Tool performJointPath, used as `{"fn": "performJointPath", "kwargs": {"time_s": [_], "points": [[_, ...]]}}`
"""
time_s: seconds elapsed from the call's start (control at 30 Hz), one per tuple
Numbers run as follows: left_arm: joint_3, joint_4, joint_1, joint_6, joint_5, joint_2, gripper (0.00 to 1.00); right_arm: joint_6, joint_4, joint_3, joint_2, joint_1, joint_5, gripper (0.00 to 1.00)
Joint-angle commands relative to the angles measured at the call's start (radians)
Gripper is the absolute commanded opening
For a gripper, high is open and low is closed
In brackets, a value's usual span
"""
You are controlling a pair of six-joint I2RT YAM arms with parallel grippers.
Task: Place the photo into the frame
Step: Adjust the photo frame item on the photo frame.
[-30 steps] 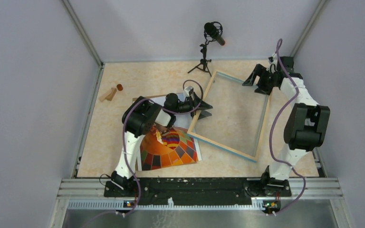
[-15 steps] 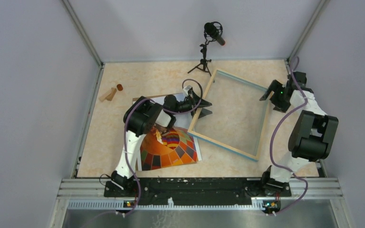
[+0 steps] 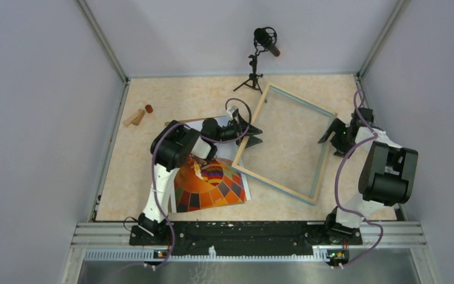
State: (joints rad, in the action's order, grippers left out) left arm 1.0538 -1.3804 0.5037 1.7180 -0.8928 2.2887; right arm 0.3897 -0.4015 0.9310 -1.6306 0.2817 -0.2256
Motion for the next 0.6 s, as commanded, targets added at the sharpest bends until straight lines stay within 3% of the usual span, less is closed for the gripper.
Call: {"fn": "performJointPath", "kwargs": {"time_s": [0.0, 0.13, 0.33, 0.43, 0.57], "points": [[0.049, -0.321, -0.004, 0.129, 0.0, -0.035, 0.63, 0.046, 0.139, -0.079, 0.045, 0.0, -0.131, 0.81], [0.063, -0.375, 0.001, 0.178, 0.008, -0.027, 0.7, 0.095, 0.234, -0.143, 0.054, 0.0, -0.224, 0.79], [0.046, -0.237, 0.017, 0.067, -0.021, -0.062, 0.81, 0.13, 0.288, -0.172, 0.041, 0.0, -0.266, 0.77], [0.049, -0.2, 0.02, 0.055, -0.03, -0.061, 0.79, 0.124, 0.284, -0.165, 0.043, -0.001, -0.268, 0.76], [0.067, -0.293, 0.019, 0.139, -0.012, -0.022, 0.67, 0.095, 0.257, -0.148, 0.05, -0.001, -0.245, 0.77]]}}
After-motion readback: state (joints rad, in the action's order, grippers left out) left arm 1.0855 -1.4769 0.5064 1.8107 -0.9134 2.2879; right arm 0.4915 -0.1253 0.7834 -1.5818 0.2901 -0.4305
